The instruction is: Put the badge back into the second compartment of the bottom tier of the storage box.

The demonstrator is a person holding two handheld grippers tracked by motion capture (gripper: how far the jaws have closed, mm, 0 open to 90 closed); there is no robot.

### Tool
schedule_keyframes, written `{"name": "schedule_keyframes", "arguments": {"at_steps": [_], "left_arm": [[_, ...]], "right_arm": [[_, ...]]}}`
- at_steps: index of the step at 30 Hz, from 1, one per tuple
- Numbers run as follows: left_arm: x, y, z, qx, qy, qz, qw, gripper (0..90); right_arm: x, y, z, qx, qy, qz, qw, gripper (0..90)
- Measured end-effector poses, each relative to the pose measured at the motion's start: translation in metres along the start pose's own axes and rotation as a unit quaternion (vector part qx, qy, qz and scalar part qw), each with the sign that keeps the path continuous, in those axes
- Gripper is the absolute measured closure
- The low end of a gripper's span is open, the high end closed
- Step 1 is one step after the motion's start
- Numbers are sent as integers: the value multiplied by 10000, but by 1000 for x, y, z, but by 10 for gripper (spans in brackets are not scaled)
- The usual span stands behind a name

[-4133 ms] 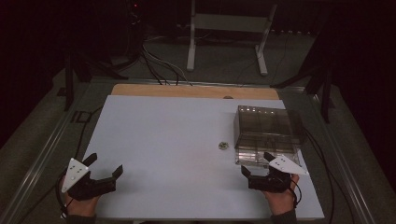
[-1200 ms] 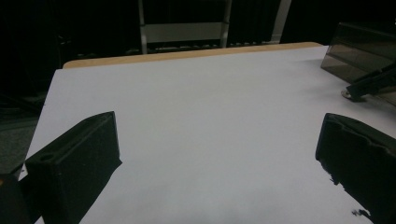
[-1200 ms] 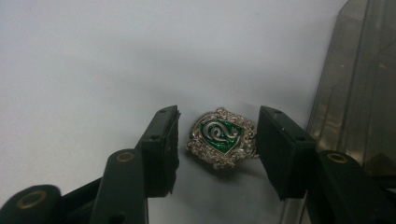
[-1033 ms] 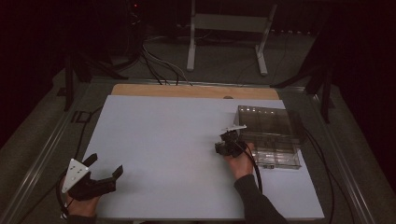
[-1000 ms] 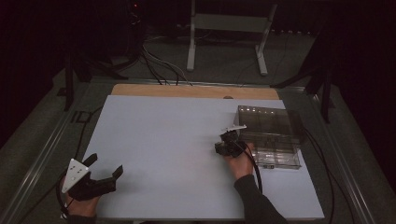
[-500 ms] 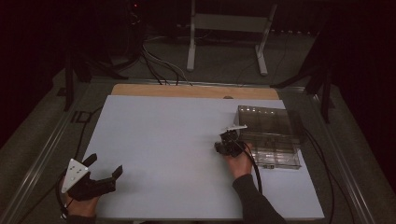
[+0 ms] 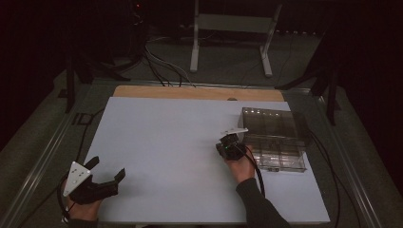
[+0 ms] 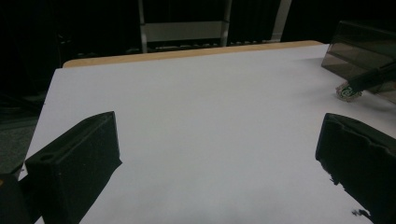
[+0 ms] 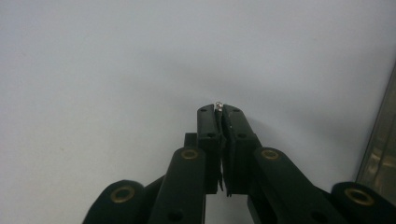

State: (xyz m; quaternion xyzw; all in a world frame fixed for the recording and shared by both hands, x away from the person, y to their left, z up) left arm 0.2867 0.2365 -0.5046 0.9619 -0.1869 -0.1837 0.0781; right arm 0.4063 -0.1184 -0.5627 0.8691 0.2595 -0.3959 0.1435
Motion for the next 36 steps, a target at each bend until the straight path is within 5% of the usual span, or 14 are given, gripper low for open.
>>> {"name": "schedule_keyframes", "arguments": {"at_steps": [36], "left_arm": [[1, 0, 1, -1, -28, -2, 10000, 6]], "right_arm": [[-12, -3, -7, 42, 159, -144, 9998, 881]]}}
Point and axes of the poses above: each handheld gripper's, and its own axes: x roughly forward along the jaws, z roughly out of its underside, y roughly to its right, the point moved 9 cm from there along x, roughly forward along the jaws, and after that the axes turned 10 degrees about -x, right-handed, at the moved point
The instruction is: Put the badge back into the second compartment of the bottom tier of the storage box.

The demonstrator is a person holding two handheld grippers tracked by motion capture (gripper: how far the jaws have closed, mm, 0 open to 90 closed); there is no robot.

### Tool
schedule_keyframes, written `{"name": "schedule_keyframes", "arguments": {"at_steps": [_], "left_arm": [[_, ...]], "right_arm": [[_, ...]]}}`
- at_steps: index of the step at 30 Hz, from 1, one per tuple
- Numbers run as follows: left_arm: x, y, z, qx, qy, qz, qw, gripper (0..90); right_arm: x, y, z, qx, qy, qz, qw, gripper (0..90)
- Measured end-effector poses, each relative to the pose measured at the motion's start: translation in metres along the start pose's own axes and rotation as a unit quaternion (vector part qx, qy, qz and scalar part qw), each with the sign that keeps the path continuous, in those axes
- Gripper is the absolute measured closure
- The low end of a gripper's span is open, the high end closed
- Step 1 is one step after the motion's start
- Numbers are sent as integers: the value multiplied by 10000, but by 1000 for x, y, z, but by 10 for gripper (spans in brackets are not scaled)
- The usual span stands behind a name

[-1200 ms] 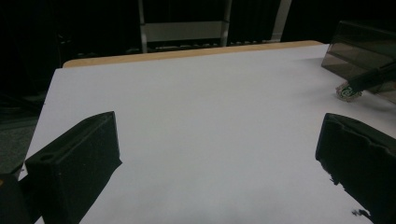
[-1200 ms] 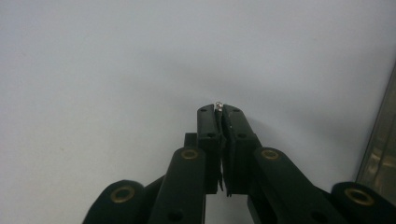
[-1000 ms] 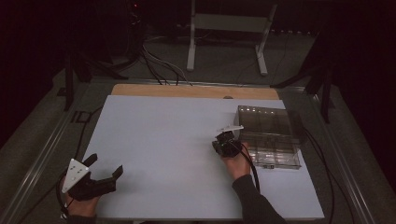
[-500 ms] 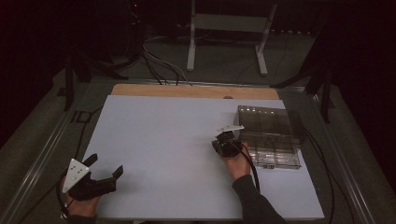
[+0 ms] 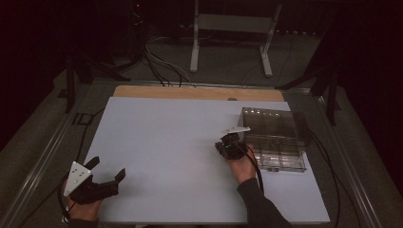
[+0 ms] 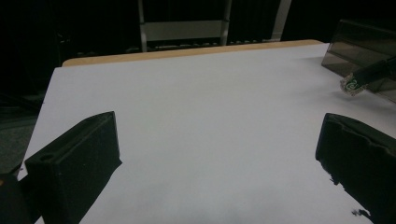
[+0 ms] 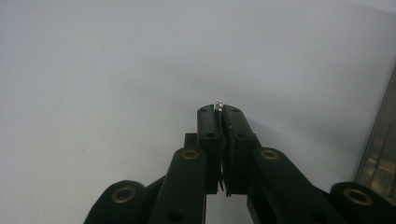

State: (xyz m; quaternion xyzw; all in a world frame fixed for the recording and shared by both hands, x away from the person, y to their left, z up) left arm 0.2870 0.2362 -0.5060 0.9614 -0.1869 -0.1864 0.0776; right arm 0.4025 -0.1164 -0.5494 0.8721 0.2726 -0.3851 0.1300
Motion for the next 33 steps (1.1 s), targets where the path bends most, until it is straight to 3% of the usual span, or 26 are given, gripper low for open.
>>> {"name": "schedule_keyframes", "arguments": {"at_steps": [17, 33], "left_arm": [[0, 0, 0, -16, 21, 1, 10000, 5], [0, 0, 0, -10, 17, -2, 10000, 6]], "right_arm": [[-19, -6, -14, 5, 244, -153, 9996, 882], [-46, 8, -12, 119, 449, -149, 9988, 882]]}}
Point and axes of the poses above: each handheld gripper's, and its own axes: x roughly forward along the jaws, z roughly out of its underside, y roughly to its right, the point moved 9 cm from there along x, roughly forward along the jaws, and after that the axes turned 10 degrees about -x, right-handed, at the moved point
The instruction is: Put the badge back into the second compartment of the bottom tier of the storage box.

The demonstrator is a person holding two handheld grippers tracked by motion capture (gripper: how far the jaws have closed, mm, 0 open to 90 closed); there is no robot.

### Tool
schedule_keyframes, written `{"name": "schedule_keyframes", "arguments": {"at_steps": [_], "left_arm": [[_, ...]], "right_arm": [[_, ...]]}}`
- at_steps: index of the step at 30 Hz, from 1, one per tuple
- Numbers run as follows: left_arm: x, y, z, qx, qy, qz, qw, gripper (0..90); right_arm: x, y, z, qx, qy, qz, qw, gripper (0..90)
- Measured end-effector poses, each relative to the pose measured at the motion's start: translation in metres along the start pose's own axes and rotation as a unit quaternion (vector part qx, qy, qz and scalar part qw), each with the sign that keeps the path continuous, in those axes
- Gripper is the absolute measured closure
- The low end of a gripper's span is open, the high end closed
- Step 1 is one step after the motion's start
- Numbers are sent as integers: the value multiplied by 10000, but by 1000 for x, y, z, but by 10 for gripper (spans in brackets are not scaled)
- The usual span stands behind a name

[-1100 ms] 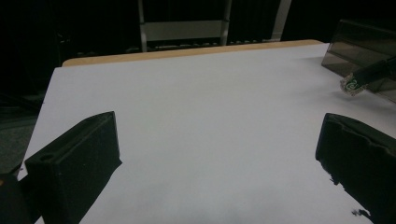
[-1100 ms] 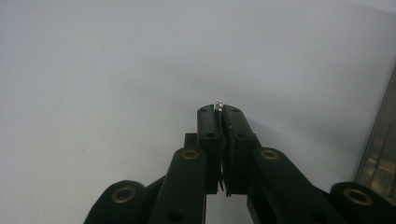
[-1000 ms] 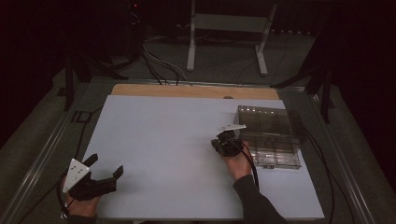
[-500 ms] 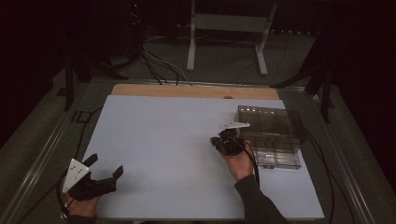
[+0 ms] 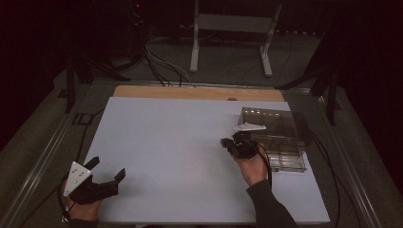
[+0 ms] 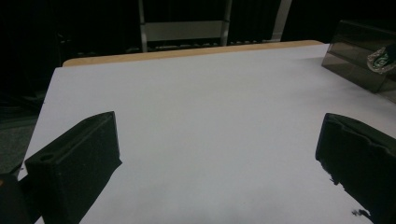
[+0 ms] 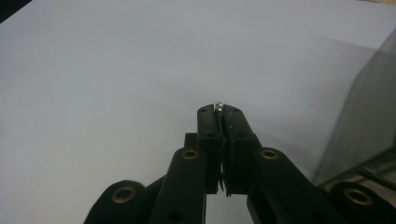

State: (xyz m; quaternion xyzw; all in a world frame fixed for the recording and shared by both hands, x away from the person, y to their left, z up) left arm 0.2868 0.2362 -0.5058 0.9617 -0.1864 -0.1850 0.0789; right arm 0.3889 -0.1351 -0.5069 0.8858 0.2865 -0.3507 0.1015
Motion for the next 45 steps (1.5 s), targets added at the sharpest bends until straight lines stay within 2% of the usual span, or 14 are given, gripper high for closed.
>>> {"name": "schedule_keyframes", "arguments": {"at_steps": [23, 45], "left_arm": [[0, 0, 0, 6, -1, -2, 10000, 5], [1, -1, 1, -4, -4, -11, 10000, 5]], "right_arm": [[-30, 26, 12, 112, 125, 211, 9996, 882], [-46, 43, 20, 213, 199, 317, 9991, 881]]}}
Point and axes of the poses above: each handheld gripper's, and its own axes: x roughly forward along the jaws, z roughly out of its underside, y roughly to its right, the point moved 9 cm from there along x, roughly forward along the jaws, and after that the axes turned 10 degrees about -x, right-handed, at the moved point
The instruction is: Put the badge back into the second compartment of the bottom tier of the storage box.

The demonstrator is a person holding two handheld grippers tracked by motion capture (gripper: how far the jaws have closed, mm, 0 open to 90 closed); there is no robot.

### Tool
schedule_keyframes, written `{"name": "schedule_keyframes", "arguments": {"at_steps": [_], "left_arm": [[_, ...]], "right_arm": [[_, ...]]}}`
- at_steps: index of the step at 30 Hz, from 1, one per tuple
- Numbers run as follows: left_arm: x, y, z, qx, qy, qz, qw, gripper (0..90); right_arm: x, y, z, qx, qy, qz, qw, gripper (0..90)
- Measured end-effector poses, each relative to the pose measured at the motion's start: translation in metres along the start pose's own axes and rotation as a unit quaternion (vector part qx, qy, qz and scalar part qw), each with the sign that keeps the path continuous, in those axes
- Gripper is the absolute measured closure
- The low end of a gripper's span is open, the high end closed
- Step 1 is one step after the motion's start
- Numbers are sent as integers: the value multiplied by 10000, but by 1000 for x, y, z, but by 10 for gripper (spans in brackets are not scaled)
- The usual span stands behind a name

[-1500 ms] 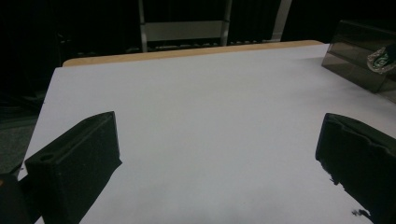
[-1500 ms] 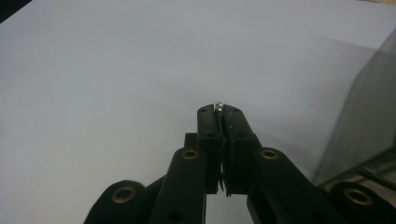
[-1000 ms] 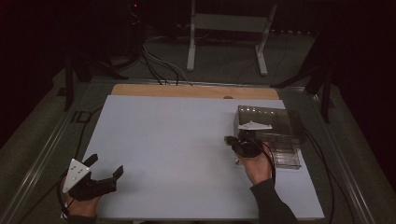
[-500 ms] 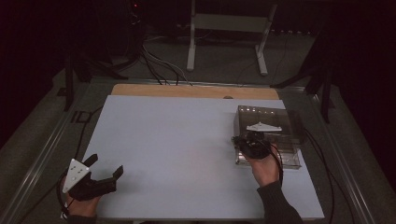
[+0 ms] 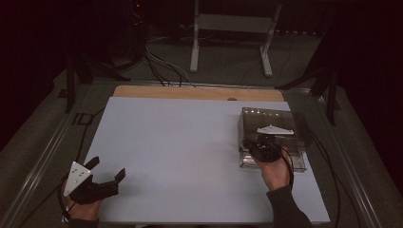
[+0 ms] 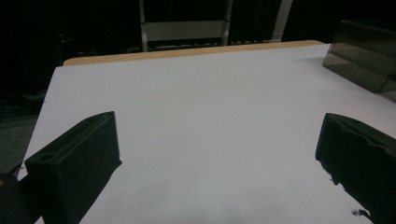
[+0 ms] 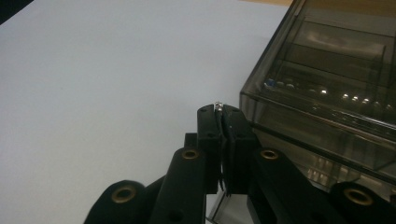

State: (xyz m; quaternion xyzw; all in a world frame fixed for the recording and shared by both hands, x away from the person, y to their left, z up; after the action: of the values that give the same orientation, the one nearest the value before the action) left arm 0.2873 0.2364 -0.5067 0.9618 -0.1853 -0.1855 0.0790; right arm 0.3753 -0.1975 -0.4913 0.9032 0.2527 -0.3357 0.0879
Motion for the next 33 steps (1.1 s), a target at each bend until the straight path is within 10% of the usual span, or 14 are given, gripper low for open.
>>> {"name": "schedule_keyframes", "arguments": {"at_steps": [33], "left_arm": [[1, 1, 1, 0, -4, -2, 10000, 6]], "right_arm": [[-20, 27, 27, 307, 55, 212, 9993, 881]]}}
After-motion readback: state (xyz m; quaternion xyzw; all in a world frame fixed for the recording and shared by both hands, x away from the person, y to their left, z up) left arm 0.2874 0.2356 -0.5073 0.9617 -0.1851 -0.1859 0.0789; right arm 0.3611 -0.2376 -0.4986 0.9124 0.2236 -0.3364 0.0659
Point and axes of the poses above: each handheld gripper's, and its own axes: x roughly forward along the jaws, z roughly out of its underside, y roughly to its right, the point moved 9 cm from there along x, roughly forward along the jaws, and after that the axes turned 10 degrees about -x, right-handed, at the moved point
